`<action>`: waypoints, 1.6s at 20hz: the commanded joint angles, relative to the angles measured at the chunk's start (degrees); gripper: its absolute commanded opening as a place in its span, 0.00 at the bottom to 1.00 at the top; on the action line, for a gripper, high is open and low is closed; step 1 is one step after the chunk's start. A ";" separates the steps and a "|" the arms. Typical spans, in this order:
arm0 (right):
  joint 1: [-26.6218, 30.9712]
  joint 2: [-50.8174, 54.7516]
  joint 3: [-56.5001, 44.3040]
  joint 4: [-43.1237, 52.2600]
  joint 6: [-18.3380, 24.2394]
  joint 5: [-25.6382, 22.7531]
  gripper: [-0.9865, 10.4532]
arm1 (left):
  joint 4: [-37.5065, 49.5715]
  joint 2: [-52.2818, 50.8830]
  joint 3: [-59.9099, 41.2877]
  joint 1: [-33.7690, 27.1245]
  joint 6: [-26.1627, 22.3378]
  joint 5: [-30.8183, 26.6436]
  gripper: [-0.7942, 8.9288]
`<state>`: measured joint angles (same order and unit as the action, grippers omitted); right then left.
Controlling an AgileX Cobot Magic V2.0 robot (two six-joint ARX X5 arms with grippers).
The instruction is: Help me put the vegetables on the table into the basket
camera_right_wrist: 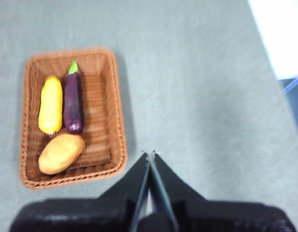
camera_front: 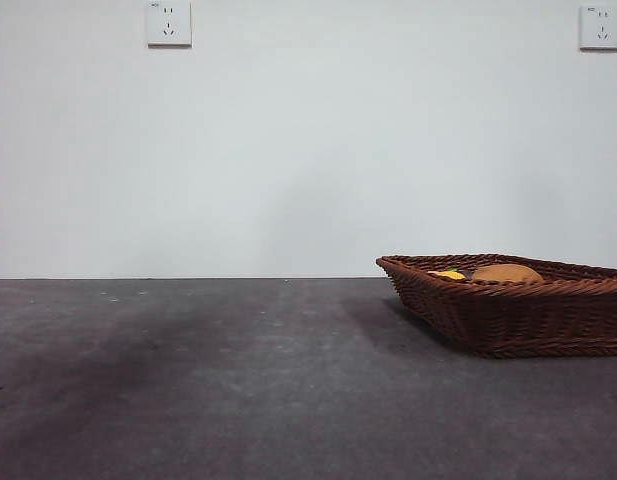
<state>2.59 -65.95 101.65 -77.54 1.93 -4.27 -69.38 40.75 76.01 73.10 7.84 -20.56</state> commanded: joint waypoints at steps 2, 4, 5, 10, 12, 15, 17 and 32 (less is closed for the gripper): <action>-0.07 7.82 -6.58 0.24 -0.13 -0.20 0.08 | 2.23 -0.09 -0.44 0.09 -3.23 -0.07 0.08; -0.04 14.60 -14.25 2.89 -0.15 0.04 0.08 | 2.43 -0.09 -0.44 0.09 -3.21 -0.07 0.08; -0.04 17.88 -18.73 4.50 -0.15 1.11 0.08 | 2.95 -0.02 -0.44 0.09 -3.23 -0.07 0.08; -0.04 30.29 -37.75 5.68 -0.44 4.31 0.08 | 6.47 0.39 -0.44 0.09 -4.04 -0.09 0.08; -0.04 30.99 -42.03 5.40 -0.46 4.31 0.08 | 6.40 0.68 -0.44 0.09 -4.04 -0.09 0.08; -0.04 29.86 -43.98 5.05 -0.87 4.28 0.08 | 6.40 1.11 -0.44 0.09 -4.02 -0.09 0.08; -0.04 28.22 -43.95 5.73 -0.85 4.26 0.08 | 6.43 1.62 -0.44 0.09 -3.98 -0.09 0.08; 0.00 13.53 -43.95 12.35 -0.85 4.24 0.09 | 9.42 3.82 -1.55 -18.62 -11.04 -0.07 0.08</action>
<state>2.59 -52.40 57.84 -65.54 1.72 -0.01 -60.40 44.80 75.16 56.51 -1.56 -20.45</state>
